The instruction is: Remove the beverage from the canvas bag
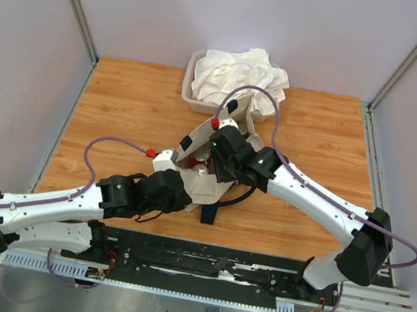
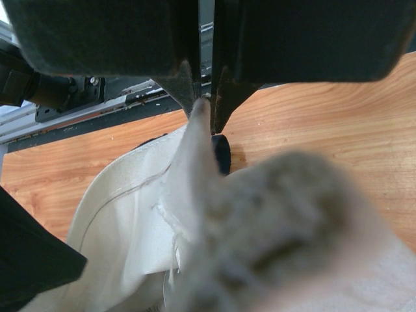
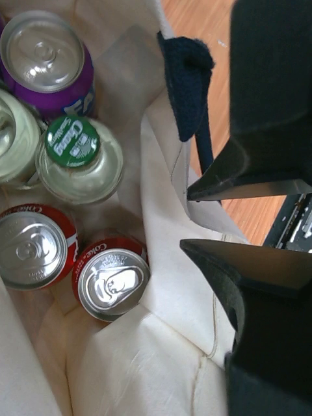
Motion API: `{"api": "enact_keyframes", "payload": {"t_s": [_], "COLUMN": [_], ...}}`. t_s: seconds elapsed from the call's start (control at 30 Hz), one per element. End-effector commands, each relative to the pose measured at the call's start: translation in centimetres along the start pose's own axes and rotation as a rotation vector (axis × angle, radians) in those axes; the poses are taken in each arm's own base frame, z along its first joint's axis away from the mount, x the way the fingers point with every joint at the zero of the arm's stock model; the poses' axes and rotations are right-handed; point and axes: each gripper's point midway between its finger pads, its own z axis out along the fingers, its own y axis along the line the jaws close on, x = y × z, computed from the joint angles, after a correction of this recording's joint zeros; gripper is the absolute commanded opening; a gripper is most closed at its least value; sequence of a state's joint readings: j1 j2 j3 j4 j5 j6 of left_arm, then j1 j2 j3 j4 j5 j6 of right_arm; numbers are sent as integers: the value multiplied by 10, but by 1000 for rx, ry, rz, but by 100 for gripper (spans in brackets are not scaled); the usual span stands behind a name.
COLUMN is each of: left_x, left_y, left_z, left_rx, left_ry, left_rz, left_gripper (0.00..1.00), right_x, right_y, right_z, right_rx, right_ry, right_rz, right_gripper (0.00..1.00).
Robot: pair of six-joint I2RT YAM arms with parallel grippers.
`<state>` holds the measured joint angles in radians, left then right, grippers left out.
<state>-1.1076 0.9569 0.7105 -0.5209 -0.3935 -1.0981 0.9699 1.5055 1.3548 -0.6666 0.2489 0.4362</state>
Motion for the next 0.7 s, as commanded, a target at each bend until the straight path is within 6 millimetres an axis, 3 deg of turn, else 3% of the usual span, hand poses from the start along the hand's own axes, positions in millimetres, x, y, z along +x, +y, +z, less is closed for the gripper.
{"api": "enact_keyframes", "payload": {"t_s": [0.0, 0.1, 0.3, 0.53, 0.67], "left_x": [30, 32, 32, 28, 29], "left_y": [33, 33, 33, 29, 27], "left_z": [-4, -3, -4, -4, -4], "left_rx": [-106, -107, -111, -105, -100], "left_ry": [137, 146, 149, 142, 146], "left_rz": [94, 97, 106, 112, 111], "left_gripper": [0, 1, 1, 0, 1], "right_x": [-6, -1, -12, -49, -48], "right_y": [36, 47, 55, 51, 45], "right_z": [7, 10, -5, -53, -50], "right_rx": [-144, -174, -143, -138, -114], "right_ry": [1, 18, -22, -138, -162], "right_rz": [-22, -55, -115, -114, -109], "right_gripper": [23, 14, 21, 22, 20]}}
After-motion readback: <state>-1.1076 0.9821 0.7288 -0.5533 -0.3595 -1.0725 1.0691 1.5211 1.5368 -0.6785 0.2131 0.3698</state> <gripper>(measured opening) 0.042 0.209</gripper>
